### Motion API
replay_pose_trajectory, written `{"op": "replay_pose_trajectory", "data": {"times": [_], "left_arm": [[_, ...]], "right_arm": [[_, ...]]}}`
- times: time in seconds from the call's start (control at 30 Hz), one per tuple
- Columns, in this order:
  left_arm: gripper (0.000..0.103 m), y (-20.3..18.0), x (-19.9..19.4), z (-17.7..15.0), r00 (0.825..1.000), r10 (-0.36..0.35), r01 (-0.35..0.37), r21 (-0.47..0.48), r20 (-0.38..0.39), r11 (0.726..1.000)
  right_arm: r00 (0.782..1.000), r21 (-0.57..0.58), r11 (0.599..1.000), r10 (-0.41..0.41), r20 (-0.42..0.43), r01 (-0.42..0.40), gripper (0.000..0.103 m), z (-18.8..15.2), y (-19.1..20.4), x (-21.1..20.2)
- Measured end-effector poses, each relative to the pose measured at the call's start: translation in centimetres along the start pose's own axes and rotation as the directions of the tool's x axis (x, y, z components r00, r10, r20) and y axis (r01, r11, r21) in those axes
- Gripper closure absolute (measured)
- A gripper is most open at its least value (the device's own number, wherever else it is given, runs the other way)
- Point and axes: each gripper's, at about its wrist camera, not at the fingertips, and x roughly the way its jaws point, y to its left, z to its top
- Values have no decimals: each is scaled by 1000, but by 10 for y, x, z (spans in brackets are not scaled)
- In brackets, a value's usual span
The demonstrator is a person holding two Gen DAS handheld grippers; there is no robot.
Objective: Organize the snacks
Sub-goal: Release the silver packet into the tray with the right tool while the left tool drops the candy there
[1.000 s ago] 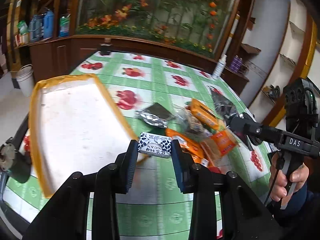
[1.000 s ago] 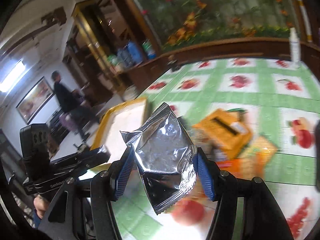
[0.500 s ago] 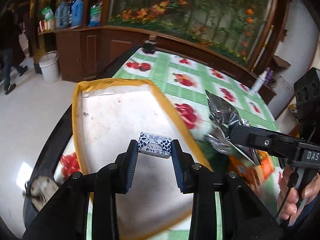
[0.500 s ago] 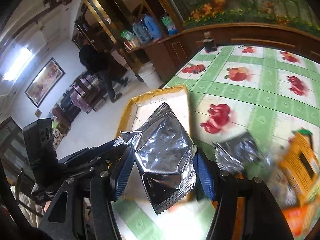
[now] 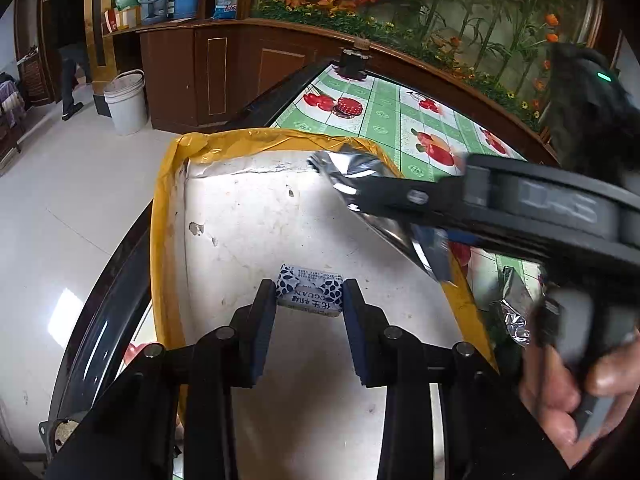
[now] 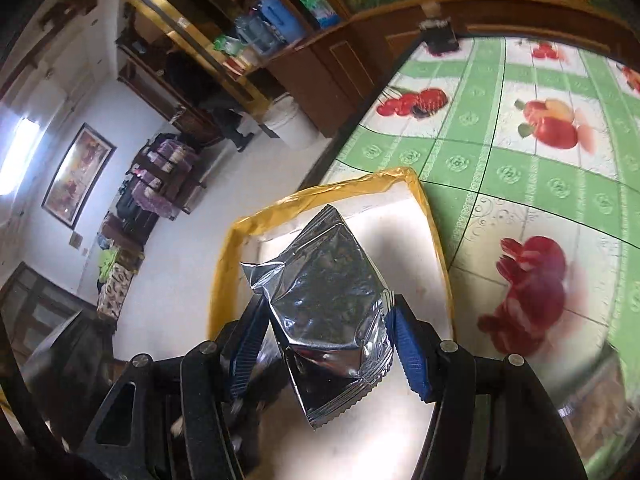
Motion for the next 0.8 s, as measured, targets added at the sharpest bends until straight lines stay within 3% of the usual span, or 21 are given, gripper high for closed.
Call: {"op": "replay_pose_trajectory", "data": {"times": [0.4, 0.5, 0.6, 0.8], "left_arm": [[72, 5, 5, 0, 1000, 5, -5, -11, -17, 1000], [71, 5, 5, 1, 1000, -3, 3, -13, -16, 1000], [63, 7, 3, 1, 1000, -2, 1, -25, -10, 1000], [62, 8, -17, -8, 999, -45, 47, -50, 29, 998]], "right_arm": [[997, -39, 997, -74, -6, 73, 37, 8, 2, 34], [998, -43, 997, -64, -9, 63, 35, 6, 2, 29], [999, -34, 998, -46, -19, 45, 34, 5, 0, 24], [1000, -21, 1000, 2, 13, -2, 36, 0, -11, -9]]}}
